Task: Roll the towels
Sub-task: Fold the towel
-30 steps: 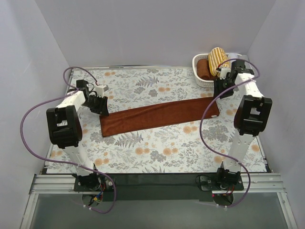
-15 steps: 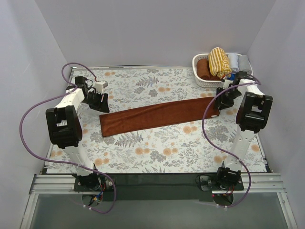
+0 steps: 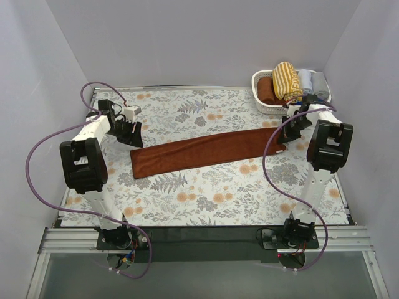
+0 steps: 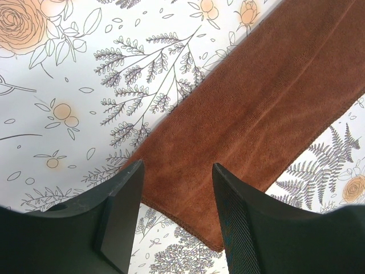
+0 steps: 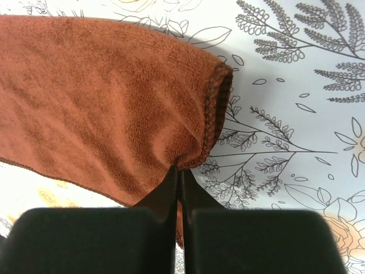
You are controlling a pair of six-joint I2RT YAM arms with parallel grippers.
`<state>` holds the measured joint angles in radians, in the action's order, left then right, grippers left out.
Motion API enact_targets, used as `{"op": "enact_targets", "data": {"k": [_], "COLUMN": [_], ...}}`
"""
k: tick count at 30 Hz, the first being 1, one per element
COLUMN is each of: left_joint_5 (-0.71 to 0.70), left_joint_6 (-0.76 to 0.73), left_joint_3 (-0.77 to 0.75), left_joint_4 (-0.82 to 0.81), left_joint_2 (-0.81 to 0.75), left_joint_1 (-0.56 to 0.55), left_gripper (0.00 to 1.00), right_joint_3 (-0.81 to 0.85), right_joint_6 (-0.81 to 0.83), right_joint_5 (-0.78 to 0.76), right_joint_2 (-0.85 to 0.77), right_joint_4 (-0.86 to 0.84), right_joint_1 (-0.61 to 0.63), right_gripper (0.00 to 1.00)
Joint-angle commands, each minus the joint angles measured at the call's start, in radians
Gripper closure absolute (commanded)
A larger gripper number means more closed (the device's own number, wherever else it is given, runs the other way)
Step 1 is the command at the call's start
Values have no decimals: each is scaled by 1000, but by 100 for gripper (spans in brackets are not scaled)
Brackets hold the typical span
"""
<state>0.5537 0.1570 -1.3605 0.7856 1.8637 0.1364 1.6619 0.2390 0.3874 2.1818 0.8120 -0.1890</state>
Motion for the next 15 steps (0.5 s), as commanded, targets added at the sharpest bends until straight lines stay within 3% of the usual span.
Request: {"op": "enact_targets", "data": {"k": [1,8,15], "left_joint_5": [17,11,26], "left_joint_6": [-8,-19,-11], "left_joint_3": [-35,-42,-34], "left_joint_4": [6,17,18], "left_joint_2": [-17,-29,-21], "left_joint_1": [5,5,3], "left_gripper": [52,52,52], "right_joint_3": [7,9,16], "right_joint_6": [13,94,112], "right_joint_5": [-57,-196,-19], "right_joint_2": [-17,-60,-148], "right_joint_4": [13,15,44], "right_joint_1": [-10,-64,-35], "right_gripper": [99,99,99]}}
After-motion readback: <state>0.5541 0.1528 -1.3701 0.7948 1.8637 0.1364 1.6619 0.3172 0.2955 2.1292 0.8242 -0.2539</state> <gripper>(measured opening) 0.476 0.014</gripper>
